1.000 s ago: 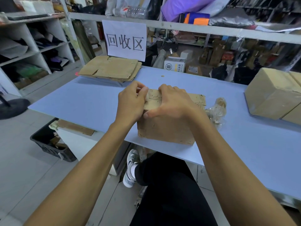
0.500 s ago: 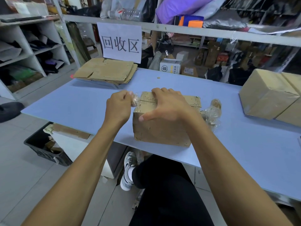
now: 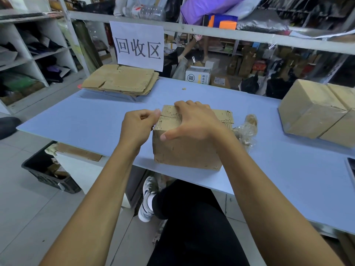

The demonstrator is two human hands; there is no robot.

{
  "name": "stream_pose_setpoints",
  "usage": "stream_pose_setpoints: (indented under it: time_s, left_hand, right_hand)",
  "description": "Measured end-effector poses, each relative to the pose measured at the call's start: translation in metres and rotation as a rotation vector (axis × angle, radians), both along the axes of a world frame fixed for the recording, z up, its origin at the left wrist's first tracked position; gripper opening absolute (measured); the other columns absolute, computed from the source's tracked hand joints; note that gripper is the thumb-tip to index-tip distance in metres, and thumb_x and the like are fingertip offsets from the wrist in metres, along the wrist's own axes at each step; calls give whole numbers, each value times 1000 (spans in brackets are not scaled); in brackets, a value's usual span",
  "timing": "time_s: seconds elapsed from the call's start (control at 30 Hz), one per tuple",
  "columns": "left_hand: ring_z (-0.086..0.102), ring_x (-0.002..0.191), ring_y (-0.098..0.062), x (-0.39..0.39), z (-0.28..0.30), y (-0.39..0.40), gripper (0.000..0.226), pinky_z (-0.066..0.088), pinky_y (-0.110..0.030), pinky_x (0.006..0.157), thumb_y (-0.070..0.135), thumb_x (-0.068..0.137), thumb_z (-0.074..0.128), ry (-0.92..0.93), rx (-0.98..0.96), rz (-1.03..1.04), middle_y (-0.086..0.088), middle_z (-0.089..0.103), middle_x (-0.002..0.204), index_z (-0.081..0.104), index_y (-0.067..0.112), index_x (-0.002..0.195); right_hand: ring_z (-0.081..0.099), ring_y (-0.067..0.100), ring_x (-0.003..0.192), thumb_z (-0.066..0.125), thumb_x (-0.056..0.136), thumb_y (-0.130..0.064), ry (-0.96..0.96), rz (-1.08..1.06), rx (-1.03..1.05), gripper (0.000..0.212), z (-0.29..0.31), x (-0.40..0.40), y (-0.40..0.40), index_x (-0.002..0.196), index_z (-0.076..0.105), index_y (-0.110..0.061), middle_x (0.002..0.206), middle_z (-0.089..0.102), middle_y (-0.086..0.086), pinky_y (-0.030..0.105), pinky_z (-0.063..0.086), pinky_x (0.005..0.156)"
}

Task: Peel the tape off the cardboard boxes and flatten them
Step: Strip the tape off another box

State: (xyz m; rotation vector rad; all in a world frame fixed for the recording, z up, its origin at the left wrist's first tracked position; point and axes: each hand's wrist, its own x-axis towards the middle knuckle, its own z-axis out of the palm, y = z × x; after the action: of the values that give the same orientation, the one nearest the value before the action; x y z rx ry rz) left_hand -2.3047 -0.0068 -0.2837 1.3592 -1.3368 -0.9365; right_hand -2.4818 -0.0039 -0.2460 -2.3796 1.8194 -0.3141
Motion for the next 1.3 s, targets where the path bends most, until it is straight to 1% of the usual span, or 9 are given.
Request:
stream_pose_setpoints:
  time_s: [0.27, 0.43, 0.5, 0.6, 0.7, 0.77, 0.83, 0.97, 1.3]
  left_hand:
    - [59, 75, -26, -3, -10, 3, 31, 53, -27, 60, 22, 99, 63, 469, 205, -14, -17, 66, 86, 70, -7, 93]
    - [63, 100, -35, -3, -9, 9, 31, 52, -43, 98, 24, 96, 66, 674, 357, -1, -25, 67, 109, 69, -6, 101]
    - [63, 103, -34, -3, -8, 10, 30, 53, -42, 99, 24, 97, 64, 684, 368, -19, -25, 68, 111, 69, -5, 104]
    - [56, 93, -30, 2, 0, 14, 35, 57, -30, 77, 32, 104, 52, 565, 278, -51, -18, 61, 103, 67, 0, 103]
    - [66, 102, -28, 7, 9, 18, 34, 60, -31, 81, 41, 96, 64, 209, 176, -66, -10, 63, 123, 67, 15, 118]
    - [63, 100, -27, 12, 13, 15, 66, 54, -33, 87, 46, 89, 72, -149, 101, 40, -10, 37, 142, 43, 31, 147]
    - [56, 103, -26, 19, 21, 16, 69, 44, -29, 89, 38, 92, 70, -330, -55, 162, -9, 28, 145, 36, 33, 152]
    - [56, 117, -19, 28, 26, 21, 24, 41, -25, 95, 5, 97, 60, -671, -474, -172, -1, 64, 127, 76, 19, 108]
    - [49, 127, -32, 48, 31, 6, 1, 43, -42, 99, 12, 90, 73, -970, -734, -448, -9, 59, 132, 72, 11, 90]
  right_hand:
    - [46, 24, 120, 69, 63, -83, -24, 5, 15, 101, 2, -1, 0, 140, 44, -23, 130, 53, 0, 36, 28, 90]
    - [45, 25, 123, 70, 65, -80, -19, 4, 25, 102, 4, 0, 3, 144, 41, -22, 133, 52, 1, 37, 27, 93]
    - [46, 25, 122, 70, 66, -79, -25, -1, 26, 101, 6, 0, 5, 143, 42, -22, 131, 53, 1, 37, 28, 93]
    - [46, 25, 121, 71, 68, -78, -25, -2, 35, 98, 7, 1, 6, 144, 42, -22, 130, 53, 1, 38, 29, 94]
    - [47, 25, 121, 71, 69, -76, -17, -9, 29, 94, 8, 2, 8, 141, 44, -21, 129, 54, 1, 38, 31, 95]
    - [46, 25, 121, 70, 70, -75, -20, -14, 43, 93, 9, 2, 8, 141, 44, -21, 129, 54, 2, 38, 30, 94]
    - [46, 25, 122, 70, 71, -74, -23, -11, 53, 93, 10, 3, 9, 142, 44, -20, 131, 53, 3, 37, 29, 92]
    - [45, 25, 125, 70, 71, -75, -13, -20, 58, 96, 10, 2, 8, 145, 41, -21, 136, 52, 3, 37, 29, 95]
    - [44, 25, 127, 70, 70, -76, -2, -15, 50, 100, 9, 3, 8, 147, 39, -22, 138, 51, 2, 38, 29, 100]
